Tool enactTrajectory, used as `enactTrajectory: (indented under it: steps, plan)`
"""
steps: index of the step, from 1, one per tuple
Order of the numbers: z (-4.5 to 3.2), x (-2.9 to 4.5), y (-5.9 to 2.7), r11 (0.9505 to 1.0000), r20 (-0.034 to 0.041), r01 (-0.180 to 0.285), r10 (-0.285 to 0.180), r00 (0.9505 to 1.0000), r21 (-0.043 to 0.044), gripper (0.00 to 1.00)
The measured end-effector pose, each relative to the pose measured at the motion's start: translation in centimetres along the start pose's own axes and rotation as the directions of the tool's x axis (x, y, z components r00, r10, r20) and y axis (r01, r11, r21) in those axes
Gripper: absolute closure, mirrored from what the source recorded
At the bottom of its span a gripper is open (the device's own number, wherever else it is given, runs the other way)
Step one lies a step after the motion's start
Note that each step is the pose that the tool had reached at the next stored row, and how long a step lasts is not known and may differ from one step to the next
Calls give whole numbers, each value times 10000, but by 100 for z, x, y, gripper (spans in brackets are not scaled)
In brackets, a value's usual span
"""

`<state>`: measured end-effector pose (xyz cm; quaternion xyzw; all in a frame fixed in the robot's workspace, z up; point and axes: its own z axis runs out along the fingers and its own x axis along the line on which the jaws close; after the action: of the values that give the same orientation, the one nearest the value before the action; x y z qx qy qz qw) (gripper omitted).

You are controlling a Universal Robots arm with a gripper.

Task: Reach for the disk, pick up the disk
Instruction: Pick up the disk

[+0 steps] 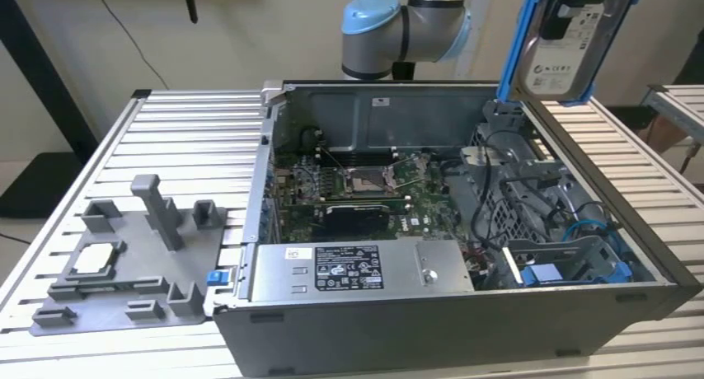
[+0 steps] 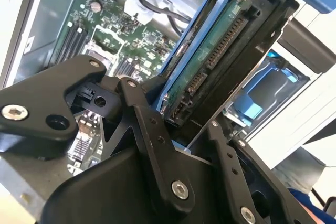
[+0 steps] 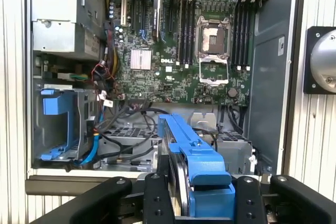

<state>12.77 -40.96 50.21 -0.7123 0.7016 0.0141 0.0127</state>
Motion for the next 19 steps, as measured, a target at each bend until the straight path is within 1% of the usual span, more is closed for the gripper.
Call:
enactTrajectory:
  steps: [5, 19]
  plan:
    - [1, 48, 1, 10000, 0, 0, 0, 10000, 0, 100]
    - [4, 149, 2, 10000, -1, -5, 5, 10000, 0, 100]
